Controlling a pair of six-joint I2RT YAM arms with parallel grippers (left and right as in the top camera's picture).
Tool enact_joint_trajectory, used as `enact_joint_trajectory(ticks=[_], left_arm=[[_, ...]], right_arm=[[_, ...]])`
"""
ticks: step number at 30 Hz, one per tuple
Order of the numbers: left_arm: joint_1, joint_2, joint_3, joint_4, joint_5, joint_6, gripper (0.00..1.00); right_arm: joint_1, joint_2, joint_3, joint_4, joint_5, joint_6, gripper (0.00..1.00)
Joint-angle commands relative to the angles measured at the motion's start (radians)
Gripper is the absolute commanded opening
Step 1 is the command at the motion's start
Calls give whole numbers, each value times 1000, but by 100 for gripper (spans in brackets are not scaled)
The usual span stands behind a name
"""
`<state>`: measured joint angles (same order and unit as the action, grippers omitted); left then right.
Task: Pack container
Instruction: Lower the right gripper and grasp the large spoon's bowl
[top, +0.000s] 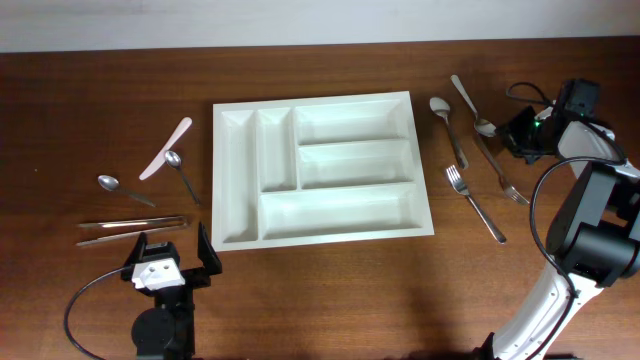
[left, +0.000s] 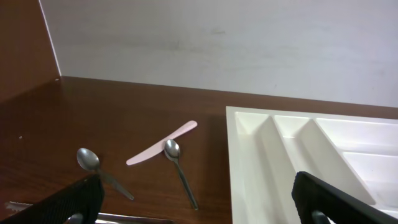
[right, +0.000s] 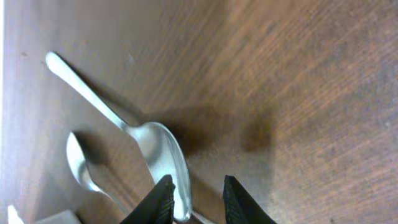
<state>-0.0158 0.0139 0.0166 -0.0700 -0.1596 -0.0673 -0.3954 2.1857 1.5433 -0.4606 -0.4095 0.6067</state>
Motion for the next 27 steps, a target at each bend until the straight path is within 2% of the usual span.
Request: enact_joint_trajectory(ticks=[1, 7, 27], left_arm=[[-3, -9, -8, 2, 10, 16, 99], [-3, -9, -8, 2, 10, 16, 99], [-3, -9, -7, 2, 10, 16, 99]], right_arm=[[3, 13, -35, 53, -27, 43, 27], [3, 13, -91, 129, -77, 128, 27], [44, 13, -113, 212, -95, 155, 27]])
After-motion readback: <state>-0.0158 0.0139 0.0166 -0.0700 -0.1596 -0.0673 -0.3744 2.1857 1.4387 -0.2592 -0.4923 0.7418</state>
